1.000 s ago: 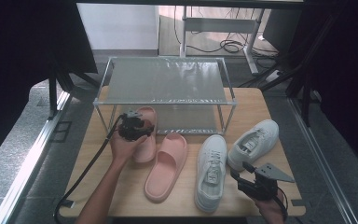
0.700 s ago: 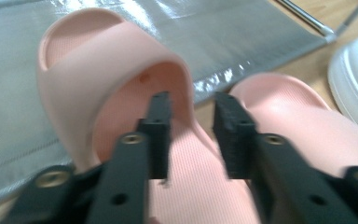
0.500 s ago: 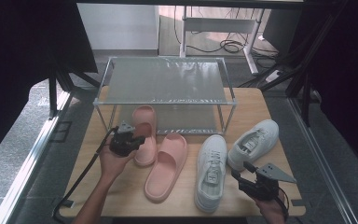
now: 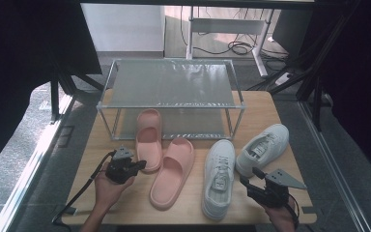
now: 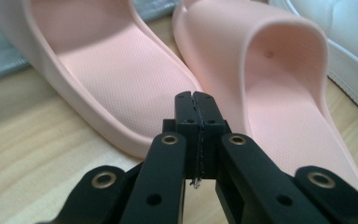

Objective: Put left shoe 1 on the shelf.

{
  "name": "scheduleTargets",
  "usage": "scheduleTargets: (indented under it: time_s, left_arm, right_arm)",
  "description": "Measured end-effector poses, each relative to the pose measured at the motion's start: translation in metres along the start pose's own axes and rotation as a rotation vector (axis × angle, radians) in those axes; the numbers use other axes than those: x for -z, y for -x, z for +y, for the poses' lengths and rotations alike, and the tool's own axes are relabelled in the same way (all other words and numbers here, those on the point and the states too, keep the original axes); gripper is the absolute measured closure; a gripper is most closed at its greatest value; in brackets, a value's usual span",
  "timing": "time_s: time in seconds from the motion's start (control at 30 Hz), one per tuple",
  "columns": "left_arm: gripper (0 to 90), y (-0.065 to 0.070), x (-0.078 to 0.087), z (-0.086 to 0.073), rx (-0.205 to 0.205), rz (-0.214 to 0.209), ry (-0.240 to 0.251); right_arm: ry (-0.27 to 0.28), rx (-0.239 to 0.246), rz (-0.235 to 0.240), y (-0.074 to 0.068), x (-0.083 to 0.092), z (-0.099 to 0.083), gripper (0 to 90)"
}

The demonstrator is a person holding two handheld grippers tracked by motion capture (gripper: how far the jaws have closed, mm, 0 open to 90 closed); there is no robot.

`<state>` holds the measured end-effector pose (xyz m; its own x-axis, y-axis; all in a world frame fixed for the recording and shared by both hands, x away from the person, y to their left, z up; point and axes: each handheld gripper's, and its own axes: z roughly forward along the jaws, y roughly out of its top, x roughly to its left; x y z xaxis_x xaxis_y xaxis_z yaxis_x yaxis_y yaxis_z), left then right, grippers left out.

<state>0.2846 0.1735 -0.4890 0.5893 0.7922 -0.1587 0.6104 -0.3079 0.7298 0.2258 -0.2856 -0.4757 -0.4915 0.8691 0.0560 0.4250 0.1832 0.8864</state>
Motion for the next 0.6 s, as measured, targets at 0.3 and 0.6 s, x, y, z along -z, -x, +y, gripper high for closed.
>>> scheduleTargets:
  time_s: [0.3,0.6]
  left_arm:
    - [90.0,0.008,0.0,-0.009,-0.012,-0.012,-0.03]
    - [90.0,0.006,-0.011,-0.016,0.005,-0.021,-0.065]
  right_arm:
    - [0.005,-0.002,-0.002,0.0,0.002,0.0,41.1]
    - [-0.003,0.0,-0.002,0.0,0.0,-0.001,41.0]
